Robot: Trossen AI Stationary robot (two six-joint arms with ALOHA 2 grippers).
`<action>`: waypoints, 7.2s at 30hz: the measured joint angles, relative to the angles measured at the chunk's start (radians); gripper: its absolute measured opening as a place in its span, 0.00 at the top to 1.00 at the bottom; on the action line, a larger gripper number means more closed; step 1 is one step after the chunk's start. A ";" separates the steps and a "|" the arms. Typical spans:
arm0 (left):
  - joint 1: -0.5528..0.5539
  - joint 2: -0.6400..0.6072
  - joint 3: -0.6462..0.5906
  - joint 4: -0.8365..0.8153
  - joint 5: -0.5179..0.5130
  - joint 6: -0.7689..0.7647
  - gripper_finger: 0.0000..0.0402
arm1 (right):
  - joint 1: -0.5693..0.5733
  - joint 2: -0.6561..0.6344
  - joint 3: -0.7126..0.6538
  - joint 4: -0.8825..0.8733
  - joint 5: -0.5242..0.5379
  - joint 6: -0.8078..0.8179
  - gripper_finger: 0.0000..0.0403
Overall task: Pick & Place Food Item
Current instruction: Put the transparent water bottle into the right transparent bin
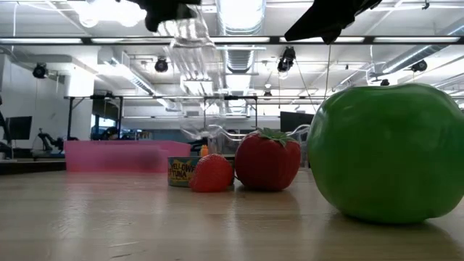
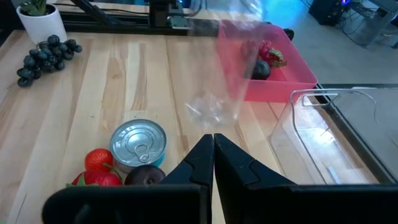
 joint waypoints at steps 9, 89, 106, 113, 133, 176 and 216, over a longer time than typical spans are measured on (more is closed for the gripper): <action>0.126 0.158 0.033 0.063 0.136 -0.014 0.61 | 0.000 0.000 0.000 0.000 0.000 0.000 0.98; 0.121 0.239 0.459 -0.333 0.095 0.065 0.17 | 0.000 0.000 0.000 0.000 0.000 0.000 0.98; -0.013 0.023 0.240 -0.407 0.054 0.067 0.80 | 0.000 0.000 0.000 0.000 0.000 0.000 0.98; -0.049 -0.011 0.044 -0.251 0.031 0.068 0.99 | 0.000 0.000 0.000 0.000 0.000 0.000 0.98; -0.125 -0.086 -0.055 -0.133 0.035 0.068 0.99 | -0.009 0.000 -0.016 0.076 0.001 -0.100 0.98; -0.205 -0.087 -0.060 -0.136 0.005 0.039 1.00 | -0.074 -0.014 -0.040 0.159 0.032 -0.103 0.52; -0.204 -0.084 -0.061 -0.164 -0.182 0.000 1.00 | -0.198 0.011 -0.039 0.267 -0.139 -0.129 0.41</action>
